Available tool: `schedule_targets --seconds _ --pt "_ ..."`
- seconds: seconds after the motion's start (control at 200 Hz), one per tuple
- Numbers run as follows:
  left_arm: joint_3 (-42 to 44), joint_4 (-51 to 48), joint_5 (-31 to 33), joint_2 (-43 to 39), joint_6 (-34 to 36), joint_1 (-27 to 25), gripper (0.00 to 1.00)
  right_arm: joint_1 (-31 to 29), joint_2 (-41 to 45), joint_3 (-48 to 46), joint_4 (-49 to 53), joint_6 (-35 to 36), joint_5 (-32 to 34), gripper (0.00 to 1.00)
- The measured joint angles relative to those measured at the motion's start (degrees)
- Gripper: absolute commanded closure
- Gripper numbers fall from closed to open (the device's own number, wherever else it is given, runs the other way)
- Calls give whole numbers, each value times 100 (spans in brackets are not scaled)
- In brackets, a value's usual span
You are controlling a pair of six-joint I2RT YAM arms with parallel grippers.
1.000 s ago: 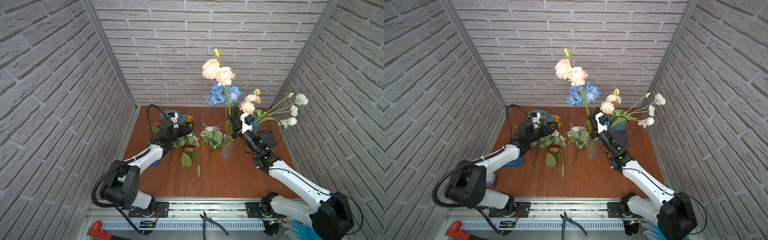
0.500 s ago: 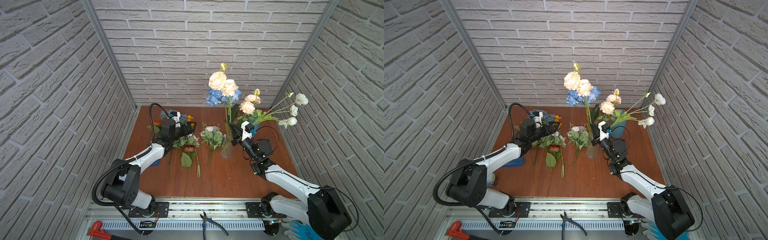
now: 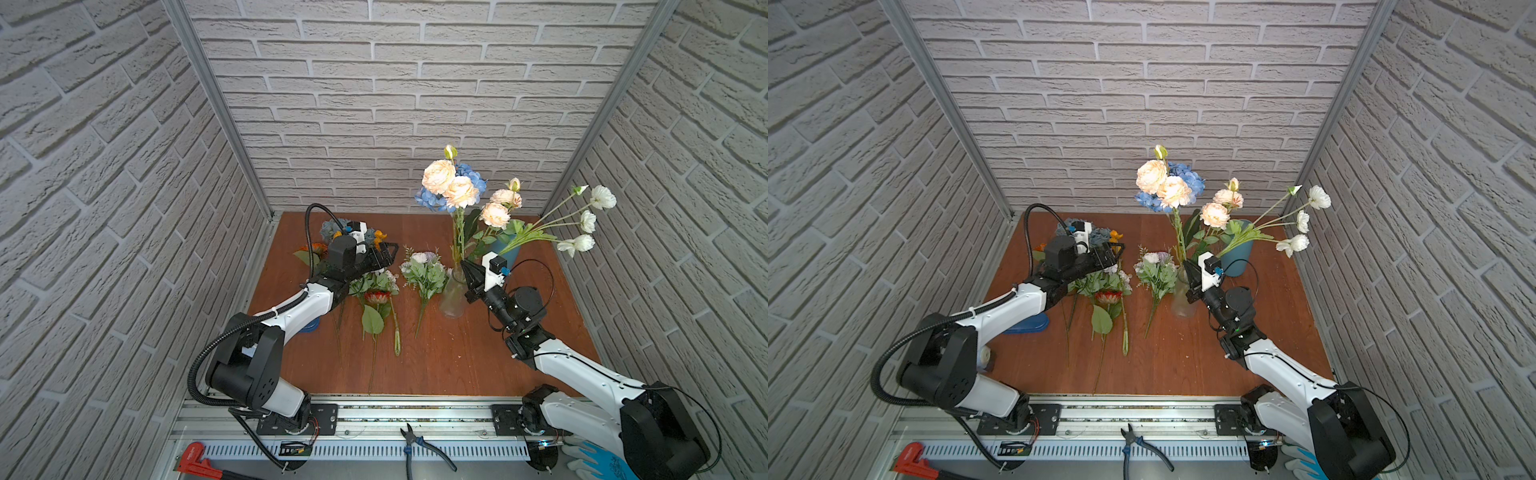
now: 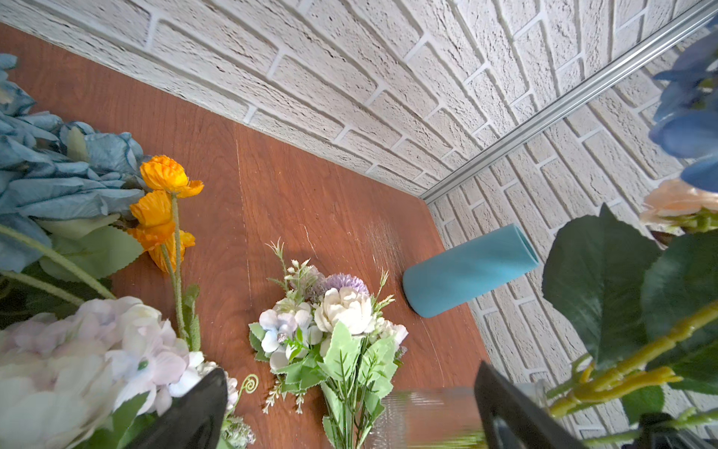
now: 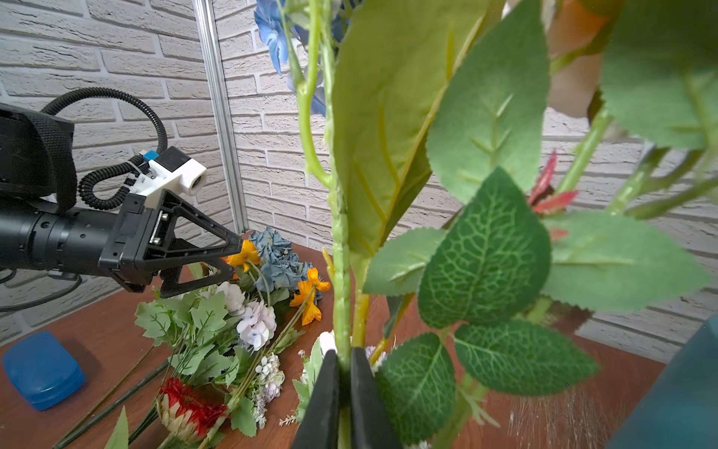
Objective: Arrange the flowers into the vase
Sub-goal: 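Open the right gripper to release the rose stem in the glass vase, then draw the right gripper back and lower it to the flower pile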
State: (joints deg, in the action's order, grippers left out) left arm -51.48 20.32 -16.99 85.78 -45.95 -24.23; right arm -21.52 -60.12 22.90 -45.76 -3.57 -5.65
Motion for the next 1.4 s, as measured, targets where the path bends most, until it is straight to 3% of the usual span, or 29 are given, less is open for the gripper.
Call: schedule_targets --seconds 0.18,0.485,0.82,1.155,1.4 --pt "-24 -48 2 22 11 -33 2 0 396 0 546 98 4 70" --pt "-87 -61 2 28 11 -94 2 0 868 98 1331 164 -109 68" --pt "-87 -299 164 -44 140 -33 2 -9 1150 1427 3239 22 -551 52" --pt "9 -1010 417 -892 251 876 2 -299 1283 2452 5746 -507 -675 51" --pt "402 -1399 715 -1552 195 1451 2 -1231 1019 2457 6526 -896 -546 50"
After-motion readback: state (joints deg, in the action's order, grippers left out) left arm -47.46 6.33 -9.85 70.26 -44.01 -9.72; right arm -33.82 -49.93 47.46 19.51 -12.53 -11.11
